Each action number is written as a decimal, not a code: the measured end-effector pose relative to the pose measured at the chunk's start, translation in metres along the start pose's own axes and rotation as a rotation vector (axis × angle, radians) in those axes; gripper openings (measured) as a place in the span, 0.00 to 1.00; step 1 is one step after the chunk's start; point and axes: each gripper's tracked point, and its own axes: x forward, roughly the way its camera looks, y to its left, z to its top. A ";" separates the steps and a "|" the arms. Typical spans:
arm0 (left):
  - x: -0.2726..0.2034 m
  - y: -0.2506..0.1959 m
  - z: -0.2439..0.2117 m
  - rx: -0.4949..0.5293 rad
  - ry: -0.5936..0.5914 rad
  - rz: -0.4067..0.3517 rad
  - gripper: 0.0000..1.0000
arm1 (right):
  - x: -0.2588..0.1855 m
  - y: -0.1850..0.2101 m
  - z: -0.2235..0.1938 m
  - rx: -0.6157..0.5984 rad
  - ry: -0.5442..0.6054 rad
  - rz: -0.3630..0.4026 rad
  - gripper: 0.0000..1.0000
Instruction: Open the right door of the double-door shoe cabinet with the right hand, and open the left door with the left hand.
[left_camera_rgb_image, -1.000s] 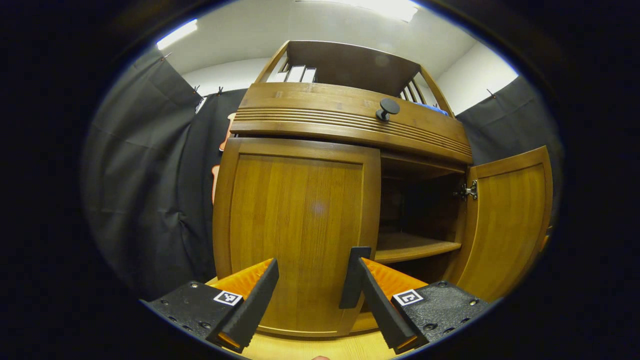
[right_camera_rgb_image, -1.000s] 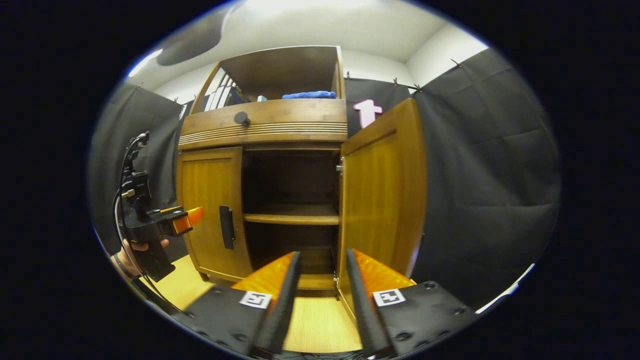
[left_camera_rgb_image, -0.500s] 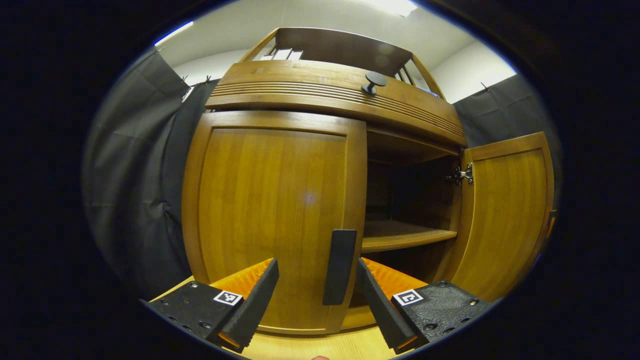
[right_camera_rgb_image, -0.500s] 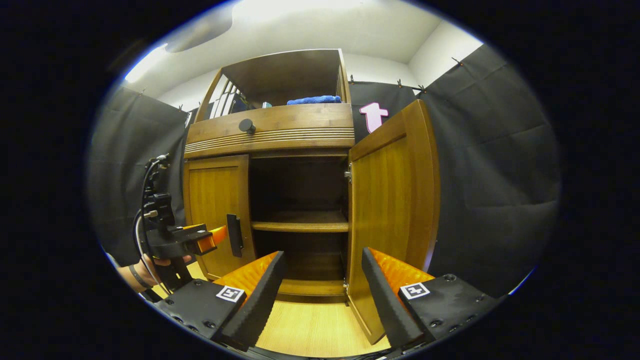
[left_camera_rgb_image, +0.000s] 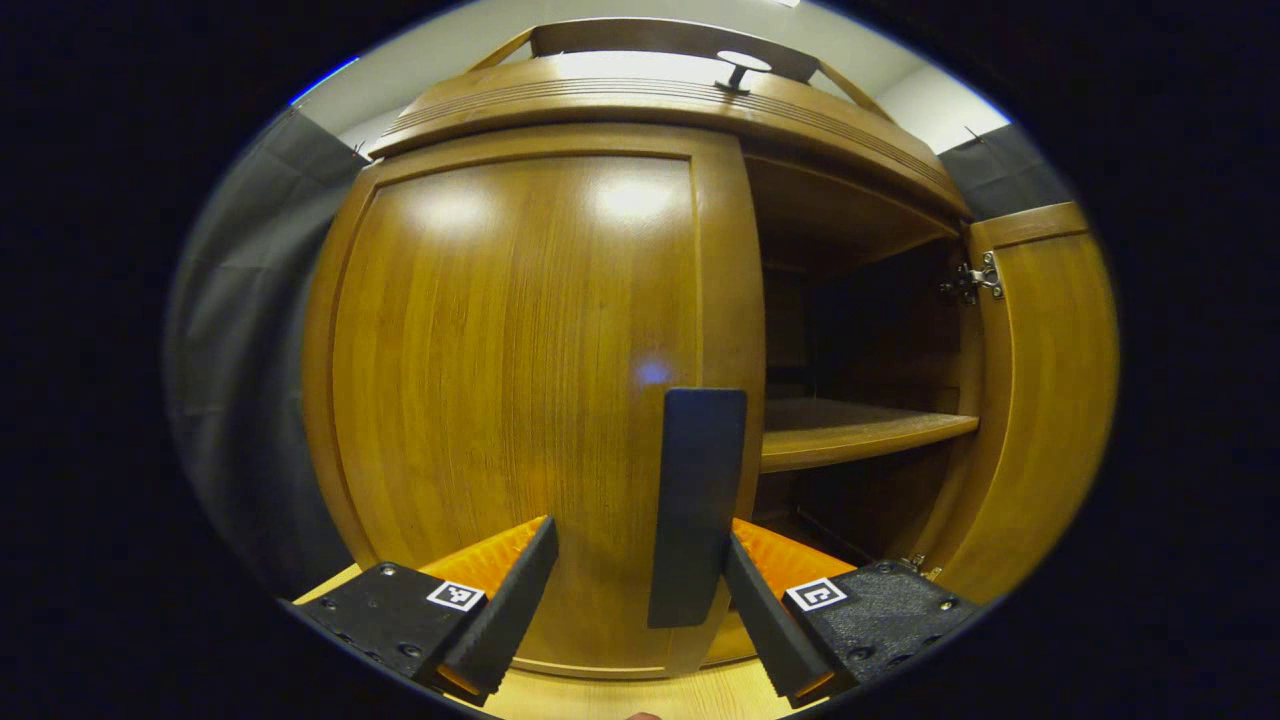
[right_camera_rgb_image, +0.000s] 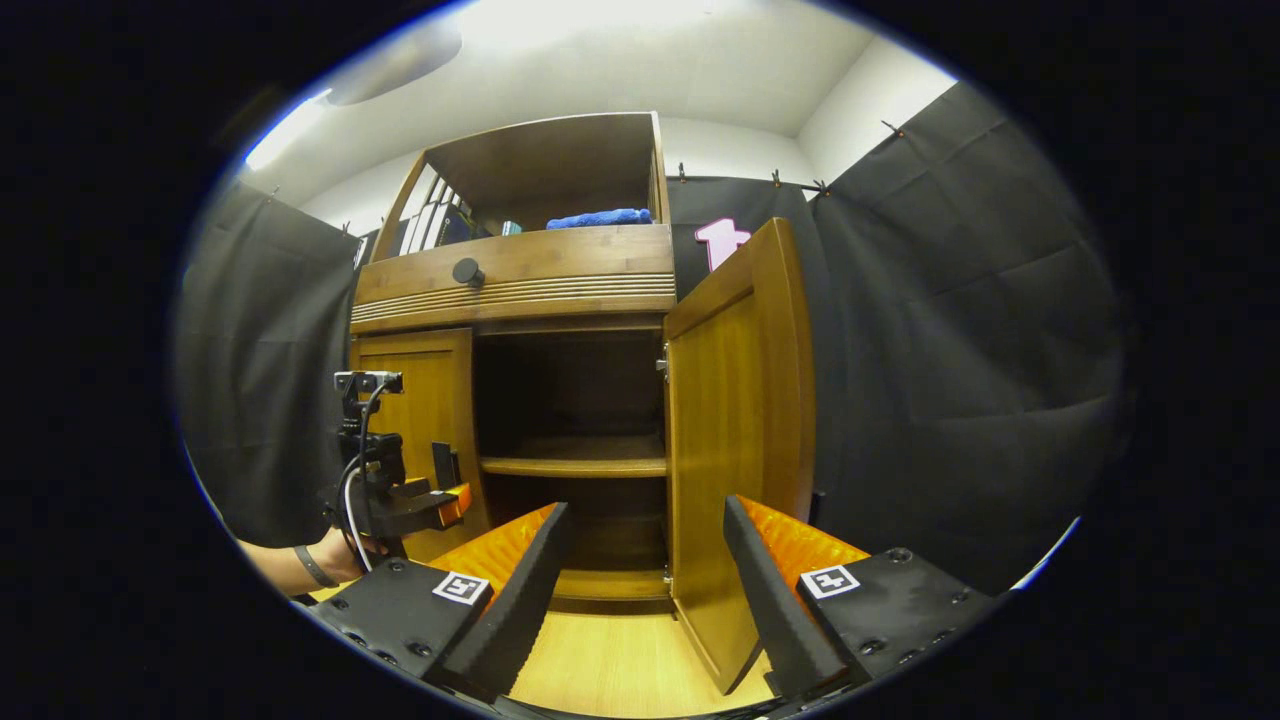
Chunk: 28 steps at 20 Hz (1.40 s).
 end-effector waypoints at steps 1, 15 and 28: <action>0.002 0.000 0.004 0.009 -0.023 0.003 0.92 | 0.002 -0.002 0.000 0.000 -0.002 -0.004 0.98; 0.004 -0.034 0.002 0.073 -0.035 -0.048 0.31 | 0.002 0.000 -0.004 0.027 0.007 0.013 1.00; -0.017 -0.031 0.003 0.038 0.072 -0.150 0.22 | 0.000 0.016 -0.005 0.022 -0.008 0.037 0.94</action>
